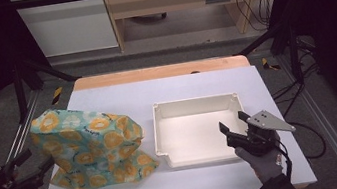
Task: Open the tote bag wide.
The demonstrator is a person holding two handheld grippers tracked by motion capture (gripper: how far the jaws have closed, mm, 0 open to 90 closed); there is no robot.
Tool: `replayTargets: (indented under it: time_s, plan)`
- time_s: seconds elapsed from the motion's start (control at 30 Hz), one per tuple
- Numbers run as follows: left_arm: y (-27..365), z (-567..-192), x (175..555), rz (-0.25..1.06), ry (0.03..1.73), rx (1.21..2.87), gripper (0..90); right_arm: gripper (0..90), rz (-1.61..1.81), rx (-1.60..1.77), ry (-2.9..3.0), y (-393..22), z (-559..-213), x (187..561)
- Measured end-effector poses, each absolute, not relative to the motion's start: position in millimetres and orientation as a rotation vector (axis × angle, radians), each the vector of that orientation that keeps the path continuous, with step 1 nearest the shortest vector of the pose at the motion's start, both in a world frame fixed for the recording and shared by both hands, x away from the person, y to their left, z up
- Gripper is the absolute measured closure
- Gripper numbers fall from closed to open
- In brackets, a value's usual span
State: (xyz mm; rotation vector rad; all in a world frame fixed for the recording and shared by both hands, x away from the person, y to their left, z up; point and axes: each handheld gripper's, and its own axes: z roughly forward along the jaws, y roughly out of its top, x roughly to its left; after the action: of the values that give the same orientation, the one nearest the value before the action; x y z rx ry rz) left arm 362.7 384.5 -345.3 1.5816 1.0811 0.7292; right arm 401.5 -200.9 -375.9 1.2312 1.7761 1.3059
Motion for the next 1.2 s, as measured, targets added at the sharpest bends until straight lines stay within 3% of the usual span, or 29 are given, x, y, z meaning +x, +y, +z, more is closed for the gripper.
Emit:
replayTargets:
  time_s: [1.2]
  plan:
    - [380.7, -322.8, 383.5, 0.755, 1.076, 1.558, 21.1, 33.7, 1.49, 1.068, 1.899, -113.6, -345.2, 409.1]
